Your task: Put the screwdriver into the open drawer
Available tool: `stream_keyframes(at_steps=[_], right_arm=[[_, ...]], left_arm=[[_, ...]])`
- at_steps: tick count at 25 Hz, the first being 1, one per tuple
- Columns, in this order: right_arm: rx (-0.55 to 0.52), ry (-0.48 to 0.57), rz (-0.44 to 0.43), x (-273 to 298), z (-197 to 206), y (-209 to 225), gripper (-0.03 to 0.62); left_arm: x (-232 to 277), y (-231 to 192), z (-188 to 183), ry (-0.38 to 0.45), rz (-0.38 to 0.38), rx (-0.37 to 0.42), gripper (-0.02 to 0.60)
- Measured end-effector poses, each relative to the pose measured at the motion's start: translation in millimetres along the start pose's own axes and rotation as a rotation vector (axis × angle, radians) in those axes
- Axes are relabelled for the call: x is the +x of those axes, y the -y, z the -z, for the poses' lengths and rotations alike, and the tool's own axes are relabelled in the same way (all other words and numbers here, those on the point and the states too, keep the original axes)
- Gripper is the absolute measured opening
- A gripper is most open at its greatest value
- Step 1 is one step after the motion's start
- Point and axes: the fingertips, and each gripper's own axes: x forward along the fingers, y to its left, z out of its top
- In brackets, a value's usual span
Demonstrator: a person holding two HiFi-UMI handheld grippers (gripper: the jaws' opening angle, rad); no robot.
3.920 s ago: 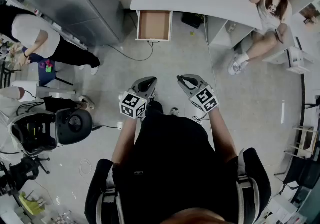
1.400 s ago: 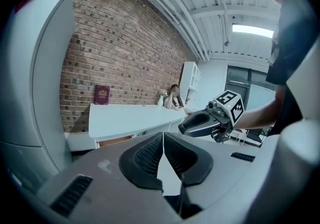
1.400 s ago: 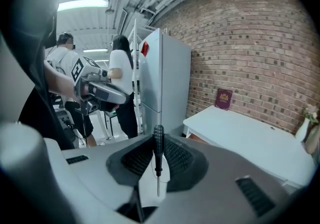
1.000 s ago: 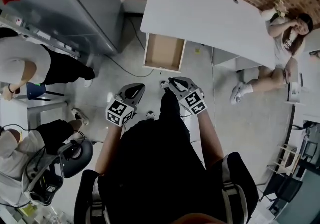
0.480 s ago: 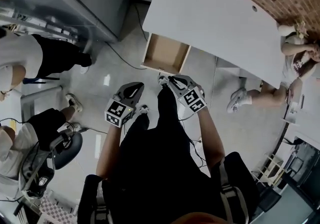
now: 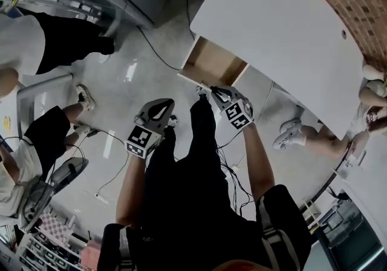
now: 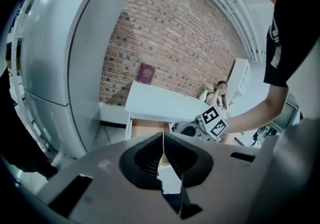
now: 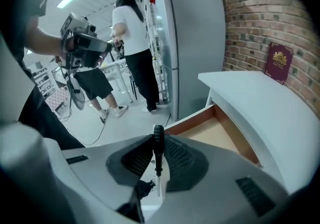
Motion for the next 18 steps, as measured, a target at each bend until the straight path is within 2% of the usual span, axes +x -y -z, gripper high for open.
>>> stream_keyframes(at_steps=[7,12,18], right_arm=[[-0.011,-0.068,-0.106,75,36,31,0.123],[-0.013,-0.138,-0.130,119,67,49,0.123],[-0.036,-0.232,-0.150,174,91,67,0.123]], left_arm=[[29,-21,23,-0.022,-0.046,-0.078,0.020],[40,-30,47,-0.035,-0.089,-0.145,0.020],[57,-55,52,-0.019,-0.104,-0.177,0.020]])
